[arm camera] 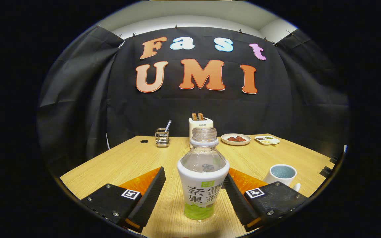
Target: Take the bottle from table, then pour the juice into the cup, finally place the bottle on the coaster
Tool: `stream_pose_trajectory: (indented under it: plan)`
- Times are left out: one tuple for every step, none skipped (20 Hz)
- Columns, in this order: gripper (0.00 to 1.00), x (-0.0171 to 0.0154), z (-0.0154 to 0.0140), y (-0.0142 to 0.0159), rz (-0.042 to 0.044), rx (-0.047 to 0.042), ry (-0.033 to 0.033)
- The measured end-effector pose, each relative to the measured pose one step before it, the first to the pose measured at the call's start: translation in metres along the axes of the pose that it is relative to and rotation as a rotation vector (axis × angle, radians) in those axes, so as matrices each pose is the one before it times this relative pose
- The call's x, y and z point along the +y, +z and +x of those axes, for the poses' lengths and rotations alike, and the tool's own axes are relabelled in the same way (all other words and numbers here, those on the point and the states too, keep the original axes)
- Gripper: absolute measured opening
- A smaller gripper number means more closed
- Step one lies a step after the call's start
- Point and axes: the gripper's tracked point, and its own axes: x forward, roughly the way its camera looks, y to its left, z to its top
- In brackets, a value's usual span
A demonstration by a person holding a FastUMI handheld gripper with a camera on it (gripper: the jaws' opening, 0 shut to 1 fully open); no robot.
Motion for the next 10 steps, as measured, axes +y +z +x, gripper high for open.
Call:
stream_pose_trajectory:
  plan:
    - [1.00, 0.00089, 0.00274, -0.00442, -0.00097, 0.00812, 0.00269]
    - [1.00, -0.00181, 0.00149, -0.00441, 0.00092, 0.01080, -0.00840]
    - [1.00, -0.00124, 0.00000, -0.00188, -0.00191, 0.00729, -0.00938]
    - [0.95, -0.00230, 0.00159, -0.00112, -0.00774, -0.00056, -0.00589]
    - [0.76, 0.00231, -0.00281, 0.00149, 0.00296, -0.00698, 0.01260]
    - [0.66, -0.00173, 0.00167, -0.00078, 0.00969, 0.00002, -0.00373]
    - [0.62, -0.00004, -0.00125, 0.00042, 0.00724, 0.00533, 0.00108]
    - [0.60, -0.00143, 0.00011, -0.00126, 0.00202, 0.01108, -0.00519]
    - [0.58, -0.00209, -0.00101, 0.00354, 0.00171, 0.00481, -0.01151]
    - [0.57, -0.00197, -0.00178, 0.00534, 0.00776, -0.00463, -0.00620]
